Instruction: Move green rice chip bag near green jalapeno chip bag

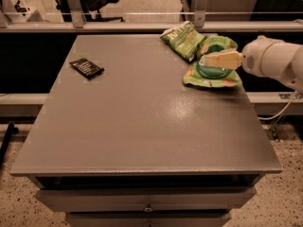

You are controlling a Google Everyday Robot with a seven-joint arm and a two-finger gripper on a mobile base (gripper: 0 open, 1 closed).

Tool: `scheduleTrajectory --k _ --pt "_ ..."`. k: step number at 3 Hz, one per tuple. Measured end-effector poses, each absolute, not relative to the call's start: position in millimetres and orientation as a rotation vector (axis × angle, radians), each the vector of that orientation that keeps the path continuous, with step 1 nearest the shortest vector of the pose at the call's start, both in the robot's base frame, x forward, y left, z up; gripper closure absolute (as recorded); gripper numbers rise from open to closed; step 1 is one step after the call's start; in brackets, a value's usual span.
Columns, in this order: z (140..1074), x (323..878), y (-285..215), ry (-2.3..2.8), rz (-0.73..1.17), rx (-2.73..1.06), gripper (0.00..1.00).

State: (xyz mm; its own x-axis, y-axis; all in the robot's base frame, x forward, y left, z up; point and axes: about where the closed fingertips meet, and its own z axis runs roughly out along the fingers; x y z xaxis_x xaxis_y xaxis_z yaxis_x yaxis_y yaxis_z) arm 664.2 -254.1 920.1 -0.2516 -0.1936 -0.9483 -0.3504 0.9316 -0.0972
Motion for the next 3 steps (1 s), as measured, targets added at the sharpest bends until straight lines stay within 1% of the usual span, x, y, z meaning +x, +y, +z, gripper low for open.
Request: scheduleTrajectory --k 1,2,3 --pt "951 633 -260 1.764 0.212 -0.505 0.00" --pt "1002 577 -273 1.677 0.150 -0.681 0.00" --pt "1053 522 -264 1.552 0.113 -0.874 0.00"
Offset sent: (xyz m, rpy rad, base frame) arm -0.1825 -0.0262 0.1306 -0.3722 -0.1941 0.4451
